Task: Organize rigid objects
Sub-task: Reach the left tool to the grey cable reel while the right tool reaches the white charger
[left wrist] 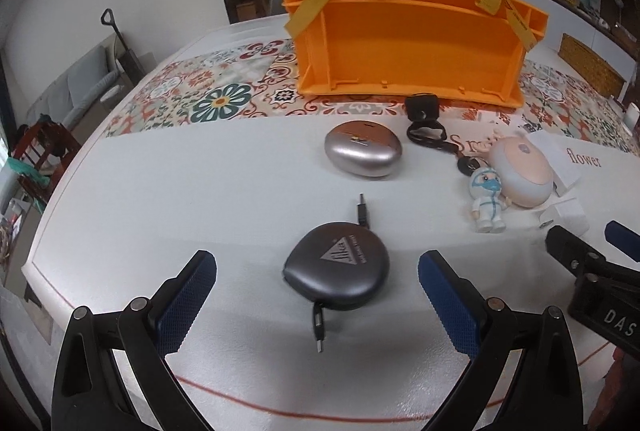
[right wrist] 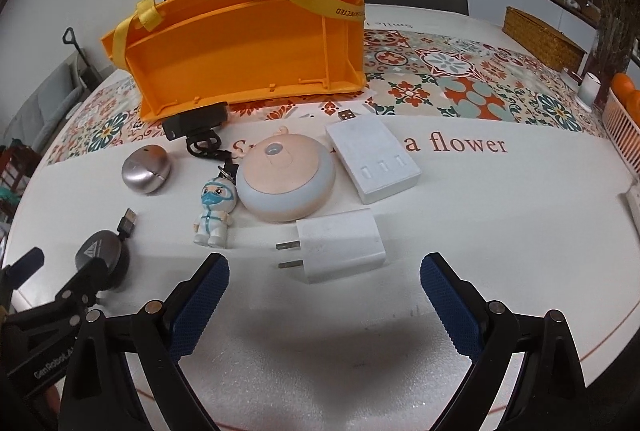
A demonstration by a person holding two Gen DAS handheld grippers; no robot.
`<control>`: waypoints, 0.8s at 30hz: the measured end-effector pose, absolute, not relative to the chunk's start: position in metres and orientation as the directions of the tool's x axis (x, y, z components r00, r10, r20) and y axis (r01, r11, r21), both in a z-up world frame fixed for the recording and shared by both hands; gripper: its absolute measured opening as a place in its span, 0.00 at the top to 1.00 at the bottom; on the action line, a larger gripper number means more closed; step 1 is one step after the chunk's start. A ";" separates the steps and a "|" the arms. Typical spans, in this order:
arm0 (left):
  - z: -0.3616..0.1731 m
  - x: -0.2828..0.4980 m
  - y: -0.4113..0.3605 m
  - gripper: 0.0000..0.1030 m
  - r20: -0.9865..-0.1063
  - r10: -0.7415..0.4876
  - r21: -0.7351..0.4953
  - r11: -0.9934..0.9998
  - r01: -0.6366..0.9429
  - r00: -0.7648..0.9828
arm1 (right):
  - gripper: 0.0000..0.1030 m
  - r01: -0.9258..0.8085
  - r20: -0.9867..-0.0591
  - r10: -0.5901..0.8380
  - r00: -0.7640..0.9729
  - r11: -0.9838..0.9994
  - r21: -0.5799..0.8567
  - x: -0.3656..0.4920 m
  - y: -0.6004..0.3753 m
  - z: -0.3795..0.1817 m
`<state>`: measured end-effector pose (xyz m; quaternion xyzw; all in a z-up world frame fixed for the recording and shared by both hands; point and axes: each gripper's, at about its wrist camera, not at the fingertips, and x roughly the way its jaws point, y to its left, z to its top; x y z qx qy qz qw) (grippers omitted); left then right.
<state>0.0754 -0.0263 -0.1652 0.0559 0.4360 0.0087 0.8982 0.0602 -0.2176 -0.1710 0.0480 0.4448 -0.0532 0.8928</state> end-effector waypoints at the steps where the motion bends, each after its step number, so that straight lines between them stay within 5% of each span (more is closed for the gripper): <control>1: -0.168 0.077 -0.029 0.00 -0.782 0.061 0.110 0.993 0.040 0.620 | 0.07 0.135 -0.800 -0.054 0.597 0.990 0.034 0.062 -0.217 -0.173; 15: -0.190 0.090 -0.031 0.10 -0.802 0.039 0.078 0.996 0.039 0.596 | 0.15 0.096 -0.786 -0.063 0.615 0.995 -0.004 0.081 -0.212 -0.188; 24: -0.194 0.090 -0.033 0.36 -0.800 0.018 0.067 0.996 0.060 0.600 | 0.26 0.103 -0.790 -0.075 0.609 0.995 -0.015 0.085 -0.212 -0.197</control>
